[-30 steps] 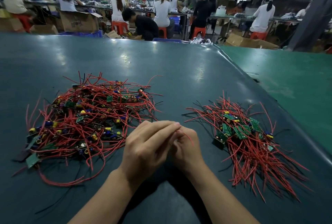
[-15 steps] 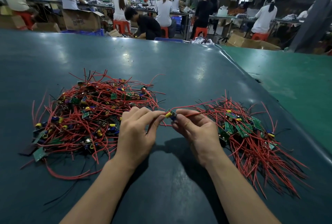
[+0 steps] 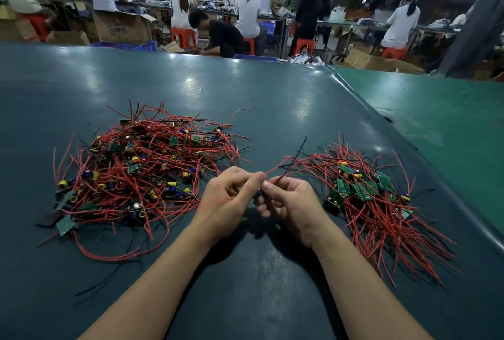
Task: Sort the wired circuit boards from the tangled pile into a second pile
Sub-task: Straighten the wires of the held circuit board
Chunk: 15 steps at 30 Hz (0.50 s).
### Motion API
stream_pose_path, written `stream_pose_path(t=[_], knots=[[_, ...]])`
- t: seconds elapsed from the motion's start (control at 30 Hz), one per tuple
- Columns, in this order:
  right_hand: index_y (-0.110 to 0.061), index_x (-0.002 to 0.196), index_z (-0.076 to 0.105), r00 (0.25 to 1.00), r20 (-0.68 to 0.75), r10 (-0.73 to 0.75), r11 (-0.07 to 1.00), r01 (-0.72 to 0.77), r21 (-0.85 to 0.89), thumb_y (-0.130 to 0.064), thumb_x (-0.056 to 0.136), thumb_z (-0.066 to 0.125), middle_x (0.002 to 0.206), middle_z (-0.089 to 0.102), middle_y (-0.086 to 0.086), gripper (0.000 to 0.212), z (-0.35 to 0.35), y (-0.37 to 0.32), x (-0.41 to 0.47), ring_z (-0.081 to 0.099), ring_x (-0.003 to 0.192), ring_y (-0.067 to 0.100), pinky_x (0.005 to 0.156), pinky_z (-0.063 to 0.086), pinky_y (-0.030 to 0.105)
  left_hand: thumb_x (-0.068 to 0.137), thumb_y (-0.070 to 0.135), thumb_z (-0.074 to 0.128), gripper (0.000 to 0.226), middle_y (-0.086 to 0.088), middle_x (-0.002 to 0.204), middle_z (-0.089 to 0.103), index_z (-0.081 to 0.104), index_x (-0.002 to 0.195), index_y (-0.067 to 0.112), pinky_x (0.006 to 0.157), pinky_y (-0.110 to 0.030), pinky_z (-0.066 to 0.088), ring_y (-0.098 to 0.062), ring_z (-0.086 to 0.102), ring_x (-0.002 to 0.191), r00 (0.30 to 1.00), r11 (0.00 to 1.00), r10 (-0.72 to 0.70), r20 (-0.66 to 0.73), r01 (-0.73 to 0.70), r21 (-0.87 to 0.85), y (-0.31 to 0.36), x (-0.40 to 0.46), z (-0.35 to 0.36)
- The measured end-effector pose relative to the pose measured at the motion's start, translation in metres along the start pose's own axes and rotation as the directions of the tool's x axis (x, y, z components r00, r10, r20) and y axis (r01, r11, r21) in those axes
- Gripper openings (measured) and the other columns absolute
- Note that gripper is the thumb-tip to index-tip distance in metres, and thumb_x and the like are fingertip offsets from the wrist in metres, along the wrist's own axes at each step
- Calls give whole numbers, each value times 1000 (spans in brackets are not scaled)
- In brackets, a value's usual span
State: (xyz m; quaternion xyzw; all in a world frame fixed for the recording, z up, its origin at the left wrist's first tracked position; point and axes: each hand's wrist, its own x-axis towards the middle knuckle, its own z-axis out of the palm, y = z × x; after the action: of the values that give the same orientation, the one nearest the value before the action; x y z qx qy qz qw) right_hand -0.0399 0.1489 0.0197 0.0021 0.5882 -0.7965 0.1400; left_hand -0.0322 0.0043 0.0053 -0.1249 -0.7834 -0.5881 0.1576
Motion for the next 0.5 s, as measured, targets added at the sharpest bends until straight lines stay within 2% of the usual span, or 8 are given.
stream_pose_path(t=[0.03,0.1,0.17,0.23,0.3,0.37,0.47,0.5], knots=[[-1,83,59,1000,-12,-6,1000,6,-26,-3,91,61,60,63,12,8,1,1,1,59,45,15,42,48,20,90,26,66,10,-3,86,68,75,90,23,76,-25,50,-12,65,82,1000,1000,13,-14,-13,-20,-1,0,-1],[1,85,60,997,-64,-43,999,41,-20,-4,90,64,60,65,11,7,2,1,2,59,45,15,42,49,20,87,12,71,5,-5,82,70,75,86,15,71,-29,50,-17,65,75,995,995,7,-96,-16,-98,-4,2,0],[0,83,61,987,-140,-84,996,89,28,-3,92,62,58,66,9,9,2,0,4,60,44,13,43,50,19,88,14,69,7,0,73,70,74,84,11,60,-24,49,-11,62,64,978,968,-90,-187,42,-246,-4,6,1],[-1,80,63,974,-199,-111,988,130,86,-3,92,60,58,66,8,13,1,-1,5,61,45,13,45,51,19,92,23,62,21,0,70,71,71,80,8,55,-21,51,-11,65,61,951,911,-221,-215,122,-394,-3,10,3],[-2,78,64,970,-211,-122,979,152,134,-3,92,61,59,66,8,15,2,-1,5,62,47,14,47,53,20,90,34,57,35,-6,73,73,65,76,3,53,-23,54,-15,69,61,930,831,-308,-200,161,-532,-2,13,4],[-2,77,64,968,-210,-138,969,175,174,-3,91,61,61,67,8,14,4,0,5,63,49,14,48,53,20,81,39,63,37,-9,73,72,60,76,2,53,-24,56,-19,70,61,929,770,-333,-163,168,-616,-2,14,3],[-3,77,65,966,-201,-163,963,200,182,-3,90,63,63,68,9,14,6,-1,4,64,50,14,49,53,20,69,32,75,35,-5,71,71,57,84,5,59,-24,57,-15,68,59,950,688,-310,-34,199,-698,-3,13,1],[-4,75,67,968,-190,-166,966,198,168,-3,90,64,63,68,10,15,6,-1,4,63,48,14,48,53,20,68,27,76,33,-3,72,71,59,88,6,60,-24,57,-14,67,59,958,689,-288,15,218,-691,-3,12,2]])
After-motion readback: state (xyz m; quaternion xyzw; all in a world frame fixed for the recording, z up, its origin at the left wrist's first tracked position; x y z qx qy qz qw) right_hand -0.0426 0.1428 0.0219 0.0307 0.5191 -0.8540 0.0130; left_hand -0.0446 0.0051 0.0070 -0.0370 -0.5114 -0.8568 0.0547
